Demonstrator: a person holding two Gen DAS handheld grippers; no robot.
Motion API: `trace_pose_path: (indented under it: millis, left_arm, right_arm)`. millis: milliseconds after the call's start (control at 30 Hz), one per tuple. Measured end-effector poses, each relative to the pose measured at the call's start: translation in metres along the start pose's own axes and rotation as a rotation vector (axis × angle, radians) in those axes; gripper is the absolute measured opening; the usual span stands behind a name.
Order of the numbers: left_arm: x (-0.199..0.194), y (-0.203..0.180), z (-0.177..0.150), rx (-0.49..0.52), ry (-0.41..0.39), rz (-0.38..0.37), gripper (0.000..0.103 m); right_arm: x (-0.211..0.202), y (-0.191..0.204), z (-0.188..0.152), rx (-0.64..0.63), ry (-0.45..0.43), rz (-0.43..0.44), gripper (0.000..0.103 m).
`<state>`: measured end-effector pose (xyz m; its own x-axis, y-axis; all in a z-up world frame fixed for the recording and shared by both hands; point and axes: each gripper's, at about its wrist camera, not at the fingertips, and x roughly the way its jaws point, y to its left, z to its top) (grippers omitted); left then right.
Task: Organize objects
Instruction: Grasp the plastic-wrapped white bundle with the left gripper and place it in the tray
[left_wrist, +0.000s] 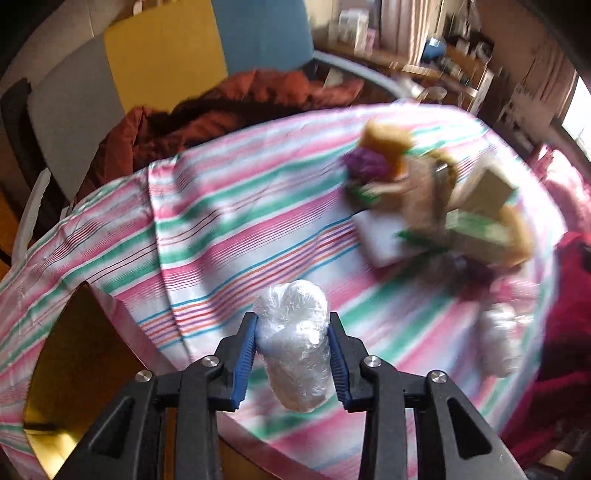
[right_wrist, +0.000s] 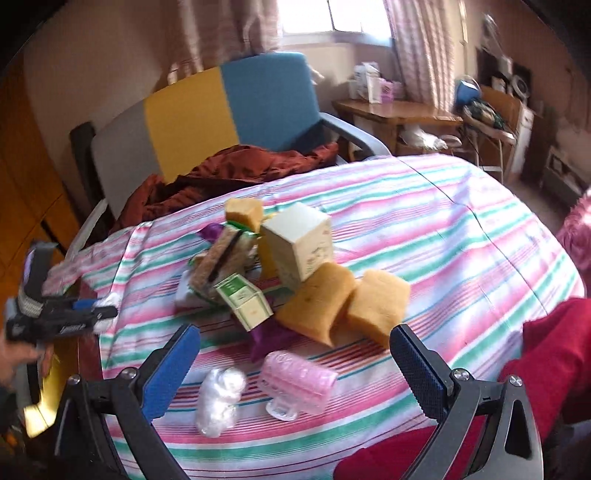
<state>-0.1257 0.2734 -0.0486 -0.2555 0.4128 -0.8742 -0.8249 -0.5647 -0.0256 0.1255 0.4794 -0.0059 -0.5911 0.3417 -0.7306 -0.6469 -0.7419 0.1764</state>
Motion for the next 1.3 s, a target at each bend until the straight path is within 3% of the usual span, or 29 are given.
trace_pose_path:
  millis: [200,400,500,567,833,1033,1133,1300]
  left_arm:
    - [-0.051,-0.035,-0.03,-0.065,-0.129,-0.063,0.036]
    - [-0.082,-0.042,-0.066,-0.128,-0.207,-0.072,0.036]
    - [-0.095,-0.038,-0.083,-0.147,-0.23,-0.061,0.036]
    - [-0.101,-0.034,-0.096,-0.166,-0.247,-0.052,0.036]
    - [-0.117,0.001,-0.142,-0.306,-0.272,-0.003,0.037]
    - [-0.124,0.035,-0.173,-0.408,-0.273,0.102,0.037]
    - [-0.123,0.055,-0.186,-0.454,-0.256,0.144,0.037]
    - [-0.118,0.079,-0.203,-0.517,-0.243,0.197,0.037]
  right_arm:
    - [0.001,0.0,0.004,-0.014,0.031,0.009,0.103]
    - [0.006,0.032,-0.013,-0.094,0.133,0.141,0.103]
    - [0.013,0.058,-0.031,-0.143,0.174,0.183,0.092]
    - [0.022,0.071,-0.041,-0.166,0.194,0.179,0.081]
    - [0.048,0.08,-0.055,-0.17,0.236,0.093,0.077]
    - [0.035,0.079,-0.02,-0.206,0.161,0.087,0.079]
    - [0.037,0.087,0.008,-0.298,0.132,0.095,0.092]
    - [0.083,0.111,0.032,-0.526,0.225,0.035,0.096]
